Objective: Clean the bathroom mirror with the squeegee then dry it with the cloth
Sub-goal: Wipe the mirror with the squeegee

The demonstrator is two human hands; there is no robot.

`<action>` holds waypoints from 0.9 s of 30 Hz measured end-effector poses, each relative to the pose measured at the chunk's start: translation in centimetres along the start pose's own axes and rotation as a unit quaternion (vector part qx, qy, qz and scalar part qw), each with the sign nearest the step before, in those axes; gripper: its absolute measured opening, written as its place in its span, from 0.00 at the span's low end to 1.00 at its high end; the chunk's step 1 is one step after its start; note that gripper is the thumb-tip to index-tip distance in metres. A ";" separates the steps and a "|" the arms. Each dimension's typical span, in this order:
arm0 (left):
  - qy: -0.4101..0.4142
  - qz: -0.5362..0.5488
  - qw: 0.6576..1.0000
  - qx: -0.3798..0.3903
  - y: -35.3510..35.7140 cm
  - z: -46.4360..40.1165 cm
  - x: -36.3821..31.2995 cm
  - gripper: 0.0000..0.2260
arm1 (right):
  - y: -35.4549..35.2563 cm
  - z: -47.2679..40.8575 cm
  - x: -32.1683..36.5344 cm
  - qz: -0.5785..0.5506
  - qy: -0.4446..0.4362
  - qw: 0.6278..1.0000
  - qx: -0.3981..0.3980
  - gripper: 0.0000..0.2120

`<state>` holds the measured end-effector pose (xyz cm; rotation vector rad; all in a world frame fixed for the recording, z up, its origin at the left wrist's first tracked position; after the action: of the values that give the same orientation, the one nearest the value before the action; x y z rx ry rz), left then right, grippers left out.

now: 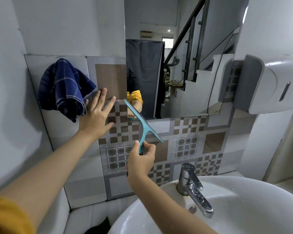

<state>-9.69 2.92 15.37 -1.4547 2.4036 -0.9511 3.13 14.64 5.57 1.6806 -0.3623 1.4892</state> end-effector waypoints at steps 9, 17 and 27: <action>0.001 -0.016 1.000 -0.002 -0.3 1.0 0.3 0.41 | -0.9 -0.4 -0.6 0.061 -0.069 0.996 0.004 0.05; -0.007 -0.017 1.000 -0.001 -0.4 1.1 0.3 0.41 | -2.9 -1.7 -0.9 0.152 -0.130 0.980 0.019 0.05; -0.023 -0.017 1.000 0.011 -0.4 0.9 0.4 0.40 | -6.5 -2.2 2.8 0.259 -0.217 0.937 0.089 0.08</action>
<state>-9.23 2.04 14.95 -1.4967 2.3355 -0.9385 6.84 21.03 5.42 2.1757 -0.9983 1.5327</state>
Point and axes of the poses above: each hand's wrist, its own z-axis away from the middle knuckle, its own y-axis out of the palm, x = y × z, the point moved 4 cm from there along -z, towards the middle knuckle, and after that the axes turned 6 degrees about -x, right-handed, at the moved point
